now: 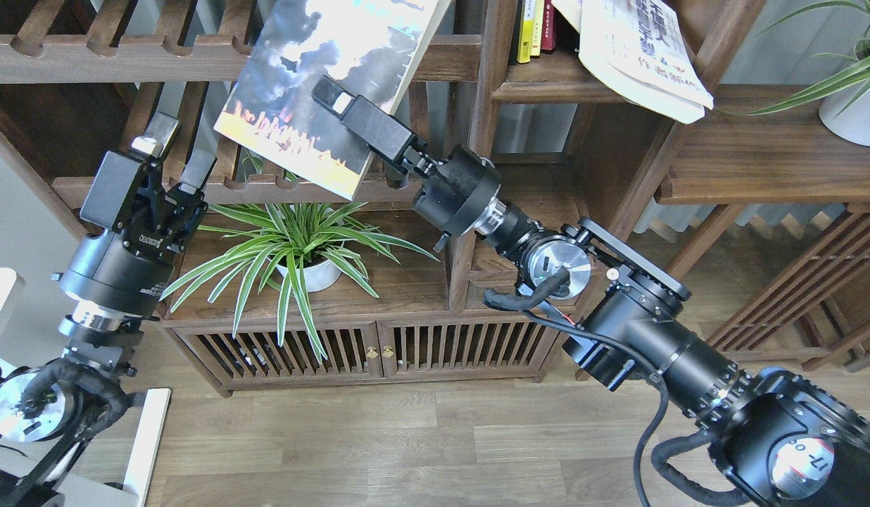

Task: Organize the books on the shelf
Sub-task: 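Grasp the dark-covered book with the right gripper and release the left, then carry the dark-covered book with the right gripper up to the top shelf, then set the dark-covered book on the top shelf and open the right gripper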

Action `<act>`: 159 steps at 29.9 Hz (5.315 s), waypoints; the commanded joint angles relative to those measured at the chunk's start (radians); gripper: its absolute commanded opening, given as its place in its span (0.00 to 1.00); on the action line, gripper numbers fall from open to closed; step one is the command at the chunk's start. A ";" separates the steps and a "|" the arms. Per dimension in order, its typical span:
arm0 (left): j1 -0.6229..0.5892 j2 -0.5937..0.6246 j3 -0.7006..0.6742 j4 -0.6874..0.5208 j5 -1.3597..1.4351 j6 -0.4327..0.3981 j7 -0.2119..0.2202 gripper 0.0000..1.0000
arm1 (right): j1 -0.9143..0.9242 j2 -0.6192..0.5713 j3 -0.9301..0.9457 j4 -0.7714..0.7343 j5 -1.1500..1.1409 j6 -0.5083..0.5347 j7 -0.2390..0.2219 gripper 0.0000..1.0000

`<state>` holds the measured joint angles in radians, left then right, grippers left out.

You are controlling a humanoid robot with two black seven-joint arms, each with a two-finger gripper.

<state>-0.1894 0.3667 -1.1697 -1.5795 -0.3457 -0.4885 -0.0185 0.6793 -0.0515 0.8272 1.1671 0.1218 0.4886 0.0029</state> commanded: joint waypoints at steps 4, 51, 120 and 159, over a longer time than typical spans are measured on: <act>0.001 0.009 -0.036 0.081 -0.002 0.000 0.002 0.99 | -0.011 -0.131 0.041 0.012 0.021 0.000 0.000 0.05; 0.025 0.005 -0.036 0.162 -0.001 0.000 0.002 0.99 | 0.180 -0.535 0.151 -0.052 0.279 0.000 0.005 0.06; 0.057 0.001 -0.034 0.161 0.002 0.000 -0.003 0.99 | 0.428 -0.258 0.138 -0.569 0.154 0.000 0.003 0.68; 0.062 0.000 -0.042 0.161 0.002 0.000 -0.006 0.99 | 0.577 -0.355 0.156 -0.544 0.125 0.000 0.014 0.95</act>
<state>-0.1284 0.3662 -1.2111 -1.4190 -0.3452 -0.4888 -0.0235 1.2588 -0.3806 0.9802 0.6208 0.2447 0.4888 0.0128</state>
